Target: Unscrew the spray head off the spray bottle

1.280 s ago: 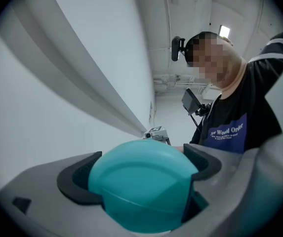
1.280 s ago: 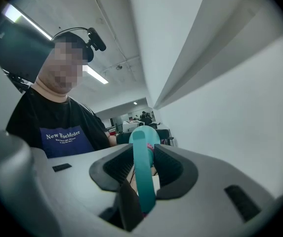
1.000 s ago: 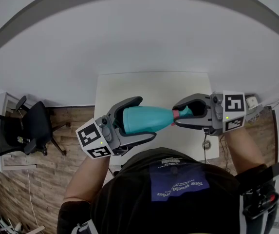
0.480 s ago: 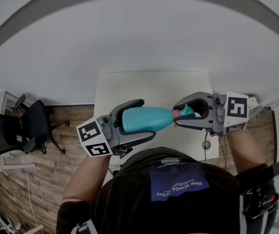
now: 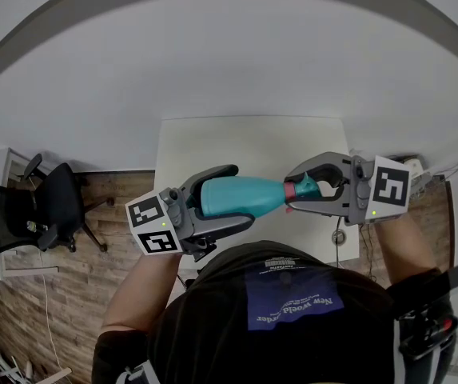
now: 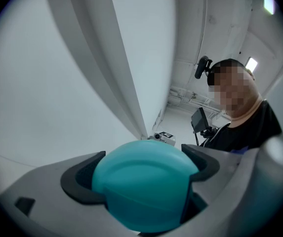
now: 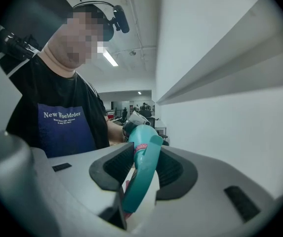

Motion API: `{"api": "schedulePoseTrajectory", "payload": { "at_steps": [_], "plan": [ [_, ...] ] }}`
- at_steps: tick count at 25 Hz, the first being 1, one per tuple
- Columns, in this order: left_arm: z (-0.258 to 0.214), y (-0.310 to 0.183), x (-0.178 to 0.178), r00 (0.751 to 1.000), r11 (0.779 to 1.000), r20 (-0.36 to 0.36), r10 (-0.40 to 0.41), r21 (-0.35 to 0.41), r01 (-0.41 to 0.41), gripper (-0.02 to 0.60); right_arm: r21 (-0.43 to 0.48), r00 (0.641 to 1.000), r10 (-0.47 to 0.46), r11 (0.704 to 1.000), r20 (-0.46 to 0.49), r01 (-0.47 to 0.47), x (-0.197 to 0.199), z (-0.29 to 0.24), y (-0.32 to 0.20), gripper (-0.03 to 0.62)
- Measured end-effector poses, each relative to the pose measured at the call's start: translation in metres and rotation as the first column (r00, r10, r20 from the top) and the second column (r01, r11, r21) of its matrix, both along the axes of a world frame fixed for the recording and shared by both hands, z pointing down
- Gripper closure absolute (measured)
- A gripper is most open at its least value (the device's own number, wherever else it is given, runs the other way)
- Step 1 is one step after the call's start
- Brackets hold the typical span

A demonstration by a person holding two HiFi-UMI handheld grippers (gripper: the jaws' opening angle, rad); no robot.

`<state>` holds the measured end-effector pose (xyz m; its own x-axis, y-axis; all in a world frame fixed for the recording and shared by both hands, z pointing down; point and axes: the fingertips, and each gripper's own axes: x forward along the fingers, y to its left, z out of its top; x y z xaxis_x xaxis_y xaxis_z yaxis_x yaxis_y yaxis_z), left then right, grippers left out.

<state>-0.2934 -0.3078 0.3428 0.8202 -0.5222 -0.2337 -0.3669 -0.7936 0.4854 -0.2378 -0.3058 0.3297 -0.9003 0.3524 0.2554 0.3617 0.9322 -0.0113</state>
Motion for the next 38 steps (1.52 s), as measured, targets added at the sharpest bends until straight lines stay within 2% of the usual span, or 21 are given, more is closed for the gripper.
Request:
{"api": "schedulePoseTrajectory", "payload": {
  "at_steps": [11,18,33,35,36,38],
  "plan": [
    [-0.003,-0.001,-0.001,0.998,0.998,-0.049,0.041,-0.038,-0.043,0.089,0.051,0.999,-0.025,0.998,0.027,0.024,-0.001,-0.008,0.003,0.471],
    [0.001,-0.002,0.0,0.995,0.996,-0.083,0.057,-0.068,-0.063,0.09,0.049,0.999,-0.037,0.998,0.024,0.036,0.0,-0.007,0.004,0.47],
    [0.005,-0.001,0.004,0.993,0.991,-0.081,0.086,-0.092,-0.093,0.091,0.101,0.998,-0.056,0.993,0.019,0.054,0.002,-0.005,0.006,0.47],
    [0.007,-0.003,0.003,0.988,0.985,-0.124,0.097,-0.13,-0.113,0.091,0.145,0.998,-0.061,0.988,0.03,0.056,0.0,-0.007,0.007,0.47],
    [0.009,-0.006,0.001,0.979,0.976,-0.173,0.107,-0.17,-0.136,0.091,0.197,0.998,-0.062,0.979,0.024,0.056,-0.001,-0.008,0.007,0.47],
    [0.014,-0.009,-0.003,0.951,0.949,-0.286,0.12,-0.249,-0.194,0.091,0.345,0.997,-0.072,0.935,-0.028,0.077,-0.003,-0.002,0.008,0.471]
  ]
}}
